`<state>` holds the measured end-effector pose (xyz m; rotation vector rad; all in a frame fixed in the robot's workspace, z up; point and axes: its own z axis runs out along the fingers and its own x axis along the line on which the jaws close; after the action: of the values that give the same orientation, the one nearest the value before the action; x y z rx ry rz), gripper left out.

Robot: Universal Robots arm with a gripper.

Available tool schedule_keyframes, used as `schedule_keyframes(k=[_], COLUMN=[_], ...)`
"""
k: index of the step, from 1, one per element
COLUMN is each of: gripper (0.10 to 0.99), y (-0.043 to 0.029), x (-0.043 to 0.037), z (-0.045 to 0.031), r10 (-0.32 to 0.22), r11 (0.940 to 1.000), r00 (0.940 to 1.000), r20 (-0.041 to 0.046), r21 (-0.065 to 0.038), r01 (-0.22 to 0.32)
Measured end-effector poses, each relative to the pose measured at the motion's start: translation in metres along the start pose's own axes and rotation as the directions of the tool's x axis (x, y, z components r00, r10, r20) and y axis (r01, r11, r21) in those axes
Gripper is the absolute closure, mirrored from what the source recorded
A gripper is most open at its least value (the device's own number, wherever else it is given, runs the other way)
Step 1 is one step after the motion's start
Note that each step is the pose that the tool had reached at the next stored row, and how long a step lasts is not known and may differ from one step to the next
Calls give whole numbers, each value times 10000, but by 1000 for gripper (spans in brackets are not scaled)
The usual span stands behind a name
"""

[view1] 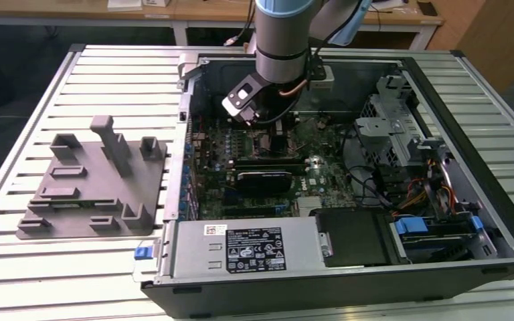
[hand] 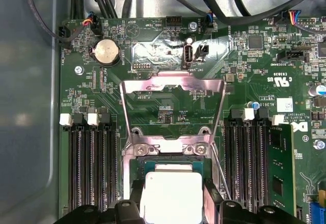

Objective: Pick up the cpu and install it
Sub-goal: 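Place the cpu into insertion slot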

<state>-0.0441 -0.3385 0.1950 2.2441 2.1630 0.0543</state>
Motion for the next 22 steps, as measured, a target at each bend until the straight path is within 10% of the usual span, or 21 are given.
schedule_keyframes(k=[22], gripper=[549], y=[-1], x=[-1], z=[27], r10=[-456], r11=[9990], r00=[9988], r20=[-165], r21=[4], r01=[456])
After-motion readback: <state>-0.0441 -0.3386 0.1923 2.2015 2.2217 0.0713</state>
